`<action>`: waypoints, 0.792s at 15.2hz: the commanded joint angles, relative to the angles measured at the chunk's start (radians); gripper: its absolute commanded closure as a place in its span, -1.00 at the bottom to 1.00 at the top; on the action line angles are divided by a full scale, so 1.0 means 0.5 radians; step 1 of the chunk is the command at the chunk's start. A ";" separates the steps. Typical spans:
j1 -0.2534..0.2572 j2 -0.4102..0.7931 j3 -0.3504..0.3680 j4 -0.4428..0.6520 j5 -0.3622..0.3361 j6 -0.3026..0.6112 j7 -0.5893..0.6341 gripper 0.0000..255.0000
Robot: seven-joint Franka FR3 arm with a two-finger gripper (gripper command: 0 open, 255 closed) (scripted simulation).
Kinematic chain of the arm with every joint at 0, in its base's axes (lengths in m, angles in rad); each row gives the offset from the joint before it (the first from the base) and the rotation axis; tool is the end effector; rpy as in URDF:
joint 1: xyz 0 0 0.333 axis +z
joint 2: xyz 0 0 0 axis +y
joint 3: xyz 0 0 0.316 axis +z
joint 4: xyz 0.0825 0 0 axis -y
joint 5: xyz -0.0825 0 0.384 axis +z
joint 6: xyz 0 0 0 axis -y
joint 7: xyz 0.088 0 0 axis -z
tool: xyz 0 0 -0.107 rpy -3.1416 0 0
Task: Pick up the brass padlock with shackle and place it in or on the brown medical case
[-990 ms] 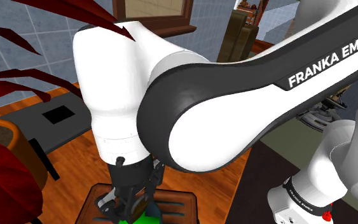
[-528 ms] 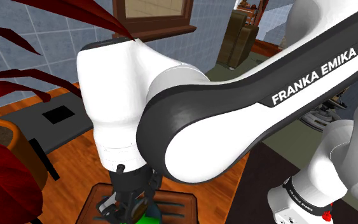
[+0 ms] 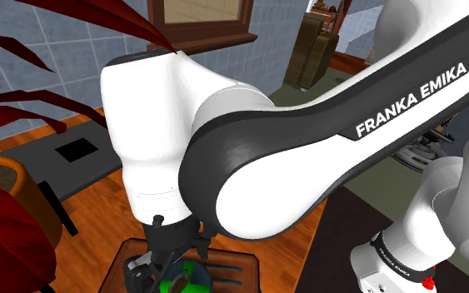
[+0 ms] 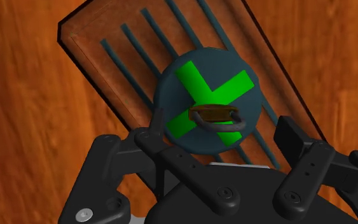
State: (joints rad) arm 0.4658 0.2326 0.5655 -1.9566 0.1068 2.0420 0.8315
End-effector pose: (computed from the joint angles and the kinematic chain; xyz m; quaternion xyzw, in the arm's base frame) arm 0.3051 0.4985 0.3686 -0.9901 -0.0697 0.1206 0.0189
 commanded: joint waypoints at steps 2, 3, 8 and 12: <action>-0.010 -0.022 0.000 0.044 0.008 -0.064 -0.006 -1.00; -0.018 -0.041 -0.001 0.091 0.015 -0.129 -0.011 -1.00; -0.032 -0.068 -0.004 0.181 0.024 -0.246 -0.018 -1.00; -0.032 -0.068 -0.004 0.181 0.024 -0.246 -0.018 -1.00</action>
State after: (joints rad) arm 0.4497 0.1987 0.5633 -1.8662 0.1188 1.9195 0.8225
